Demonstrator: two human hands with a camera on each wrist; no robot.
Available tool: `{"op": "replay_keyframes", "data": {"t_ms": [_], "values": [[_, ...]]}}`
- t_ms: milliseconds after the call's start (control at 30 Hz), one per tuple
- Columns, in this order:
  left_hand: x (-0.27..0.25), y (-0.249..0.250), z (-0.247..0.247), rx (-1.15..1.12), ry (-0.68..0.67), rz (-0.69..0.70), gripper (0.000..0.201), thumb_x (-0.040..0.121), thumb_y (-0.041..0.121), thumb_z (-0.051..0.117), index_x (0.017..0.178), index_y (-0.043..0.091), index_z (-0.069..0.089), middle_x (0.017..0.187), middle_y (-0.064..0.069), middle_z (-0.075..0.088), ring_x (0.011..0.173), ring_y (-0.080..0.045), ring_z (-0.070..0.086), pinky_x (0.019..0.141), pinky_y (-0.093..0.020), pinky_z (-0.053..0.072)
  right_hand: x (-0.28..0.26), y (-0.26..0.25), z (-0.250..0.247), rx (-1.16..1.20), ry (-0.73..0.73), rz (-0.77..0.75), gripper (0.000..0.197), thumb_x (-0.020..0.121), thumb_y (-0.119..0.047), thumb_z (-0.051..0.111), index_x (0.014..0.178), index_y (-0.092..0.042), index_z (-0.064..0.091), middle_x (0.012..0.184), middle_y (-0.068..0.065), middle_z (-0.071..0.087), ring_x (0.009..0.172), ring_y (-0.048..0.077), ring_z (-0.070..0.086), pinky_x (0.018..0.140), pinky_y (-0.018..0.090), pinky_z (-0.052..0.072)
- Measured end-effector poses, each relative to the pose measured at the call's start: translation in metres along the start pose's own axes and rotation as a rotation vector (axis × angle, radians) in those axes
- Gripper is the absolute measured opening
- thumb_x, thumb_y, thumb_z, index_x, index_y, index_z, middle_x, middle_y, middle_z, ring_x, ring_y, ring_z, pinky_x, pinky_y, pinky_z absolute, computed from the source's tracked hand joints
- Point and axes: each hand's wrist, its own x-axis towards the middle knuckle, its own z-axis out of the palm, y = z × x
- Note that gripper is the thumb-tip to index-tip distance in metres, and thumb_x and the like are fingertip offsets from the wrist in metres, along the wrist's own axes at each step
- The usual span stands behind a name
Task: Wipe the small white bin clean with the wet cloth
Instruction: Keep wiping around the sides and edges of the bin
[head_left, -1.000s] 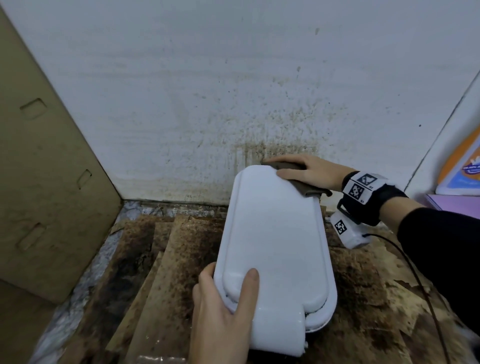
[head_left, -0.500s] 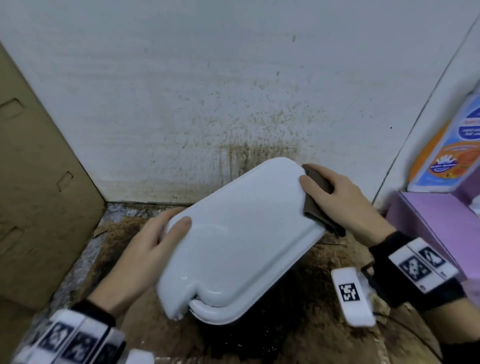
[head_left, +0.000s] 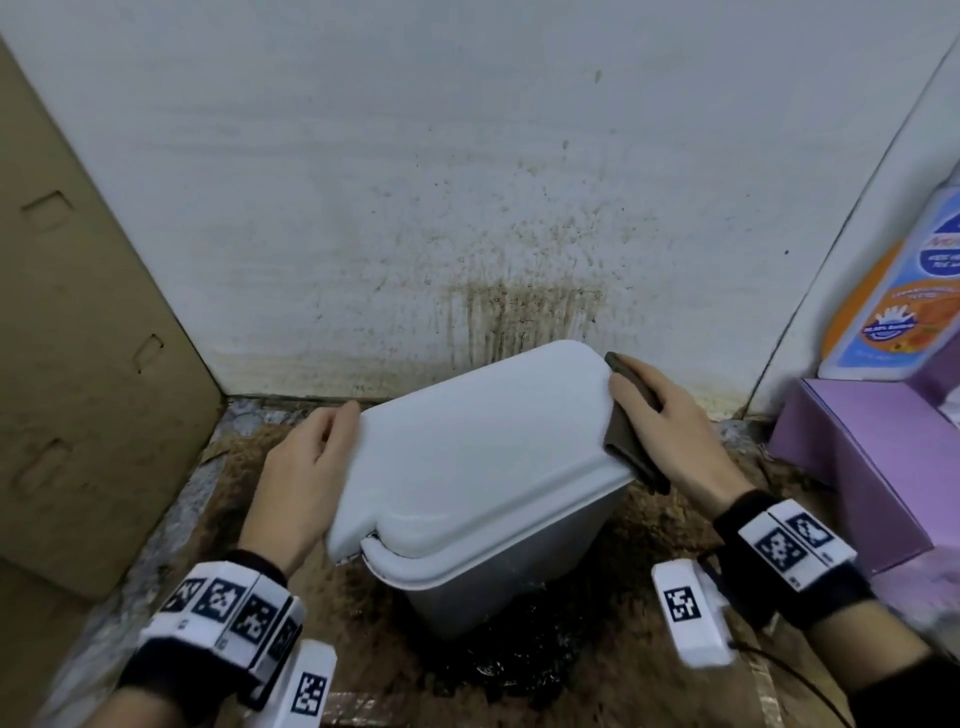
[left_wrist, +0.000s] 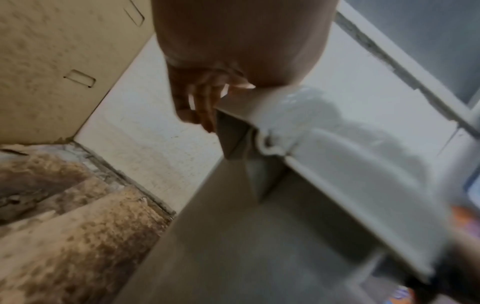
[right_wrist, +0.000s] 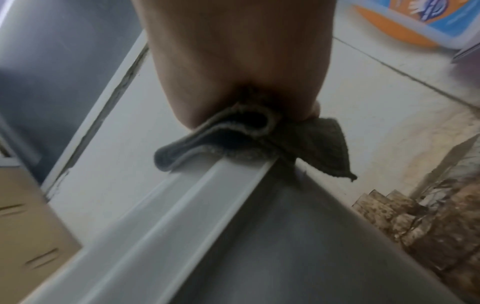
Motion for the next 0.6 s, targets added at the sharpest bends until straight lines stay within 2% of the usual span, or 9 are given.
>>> {"op": "replay_keyframes", "data": {"t_ms": [67,100,167,233,333,433,500,533,600], "values": [[-0.007,-0.006,-0.002,0.105,0.057,-0.046,0.057,0.094,0.079,0.032,0.088,0.026,0.054,0.09,-0.008,0.057,0.078,-0.023,0.052,0.066,-0.039,0.039,0.01,0.001,-0.004,0.034,-0.039,-0.019,0.048,0.105,-0.051,0.051,0.152,-0.042,0.049,0.157,-0.017,0.049,0.143,0.01,0.046,0.11,0.031,0.036],[-0.012,-0.008,-0.002,0.131,0.062,-0.091,0.063,0.089,0.085,0.029,0.096,0.027,0.054,0.1,-0.012,0.058,0.084,-0.024,0.054,0.071,-0.042,0.044,0.015,0.001,-0.007,0.055,-0.059,-0.018,0.047,0.105,-0.051,0.051,0.151,-0.043,0.05,0.157,-0.018,0.049,0.142,0.009,0.045,0.112,0.031,0.036],[-0.028,-0.009,-0.003,0.159,0.042,-0.192,0.084,0.08,0.094,0.031,0.12,0.023,0.05,0.119,-0.01,0.058,0.102,-0.029,0.06,0.086,-0.05,0.052,0.02,-0.001,-0.01,0.133,-0.104,0.016,0.047,0.104,-0.049,0.054,0.15,-0.042,0.052,0.155,-0.019,0.05,0.142,0.008,0.046,0.114,0.032,0.037],[-0.043,-0.004,-0.001,0.166,-0.002,-0.231,0.092,0.073,0.099,0.036,0.125,0.024,0.042,0.121,-0.006,0.059,0.104,-0.031,0.064,0.086,-0.053,0.056,0.02,-0.002,-0.01,0.207,-0.151,0.073,0.05,0.1,-0.051,0.059,0.149,-0.04,0.054,0.153,-0.017,0.053,0.139,0.01,0.051,0.11,0.032,0.042],[-0.053,0.006,0.004,0.185,-0.04,-0.196,0.088,0.069,0.101,0.037,0.117,0.027,0.04,0.111,-0.003,0.062,0.095,-0.03,0.067,0.079,-0.05,0.059,0.017,-0.002,-0.01,0.172,-0.149,0.07,0.06,0.093,-0.054,0.069,0.149,-0.041,0.054,0.146,-0.017,0.058,0.127,0.006,0.058,0.105,0.034,0.049],[-0.053,0.01,0.005,0.218,-0.025,-0.144,0.084,0.074,0.097,0.034,0.121,0.027,0.039,0.118,-0.004,0.061,0.105,-0.03,0.062,0.087,-0.051,0.055,0.009,-0.003,-0.014,0.176,-0.098,0.058,0.061,0.091,-0.05,0.072,0.148,-0.038,0.055,0.143,-0.014,0.061,0.122,0.004,0.061,0.104,0.037,0.052],[-0.049,0.01,0.003,0.234,-0.034,-0.113,0.088,0.075,0.097,0.031,0.129,0.028,0.04,0.125,-0.006,0.06,0.111,-0.031,0.06,0.091,-0.053,0.053,-0.001,-0.002,-0.015,0.184,-0.064,0.052,0.062,0.092,-0.049,0.072,0.149,-0.036,0.054,0.143,-0.015,0.06,0.122,0.004,0.061,0.106,0.039,0.052],[-0.044,0.008,0.001,0.246,-0.05,-0.103,0.095,0.075,0.097,0.03,0.138,0.027,0.039,0.132,-0.008,0.059,0.115,-0.032,0.06,0.093,-0.054,0.053,-0.007,0.0,-0.015,0.18,-0.042,0.051,0.063,0.092,-0.05,0.071,0.15,-0.036,0.053,0.144,-0.015,0.059,0.123,0.006,0.06,0.108,0.04,0.051],[-0.029,0.009,-0.004,0.276,-0.091,-0.084,0.113,0.076,0.098,0.029,0.161,0.024,0.02,0.144,-0.012,0.055,0.124,-0.034,0.058,0.097,-0.055,0.052,-0.019,0.004,-0.015,0.167,0.012,0.055,0.067,0.091,-0.056,0.071,0.152,-0.036,0.05,0.148,-0.016,0.057,0.129,0.01,0.058,0.11,0.043,0.049]]}}
